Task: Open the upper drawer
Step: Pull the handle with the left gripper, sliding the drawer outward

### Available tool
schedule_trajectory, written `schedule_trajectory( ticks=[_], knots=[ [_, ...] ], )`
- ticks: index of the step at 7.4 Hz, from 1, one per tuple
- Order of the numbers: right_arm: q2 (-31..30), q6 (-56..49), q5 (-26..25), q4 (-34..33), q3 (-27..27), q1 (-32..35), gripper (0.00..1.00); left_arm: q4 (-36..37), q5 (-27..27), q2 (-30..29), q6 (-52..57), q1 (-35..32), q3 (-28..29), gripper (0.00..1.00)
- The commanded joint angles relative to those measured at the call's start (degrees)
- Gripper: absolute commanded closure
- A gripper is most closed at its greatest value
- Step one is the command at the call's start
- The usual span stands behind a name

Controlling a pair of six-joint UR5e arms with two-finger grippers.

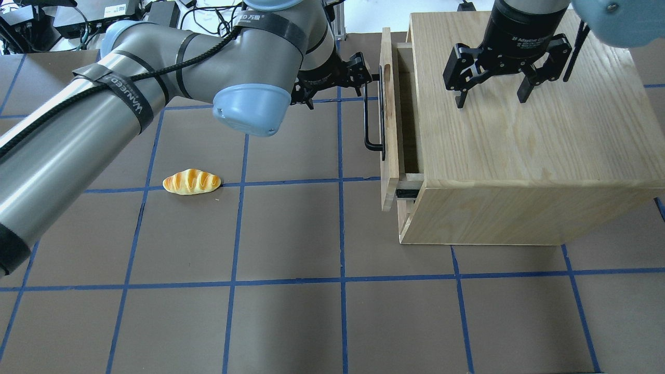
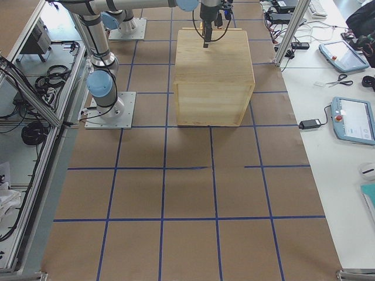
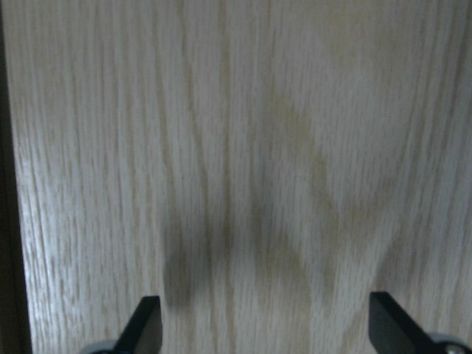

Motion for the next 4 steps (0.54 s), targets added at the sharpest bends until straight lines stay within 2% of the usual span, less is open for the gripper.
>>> schedule_trajectory(
  ticks=[1,2,4],
  knots=[
    [0.00,-0.02,0.00,0.00,-0.02,0.00,0.00,-0.34,-0.99,-0.13,-2.79,-0.64,0.55,0.00],
    [0.00,-0.02,0.00,0.00,-0.02,0.00,0.00,-0.43,-3.00,-0.13,-3.25,-0.65,0.37,0.00],
    [0.00,0.06,0.00,0.00,0.06,0.00,0.00,-0.43,-3.37,-0.83,-3.25,-0.73,0.11,0.00]
  ],
)
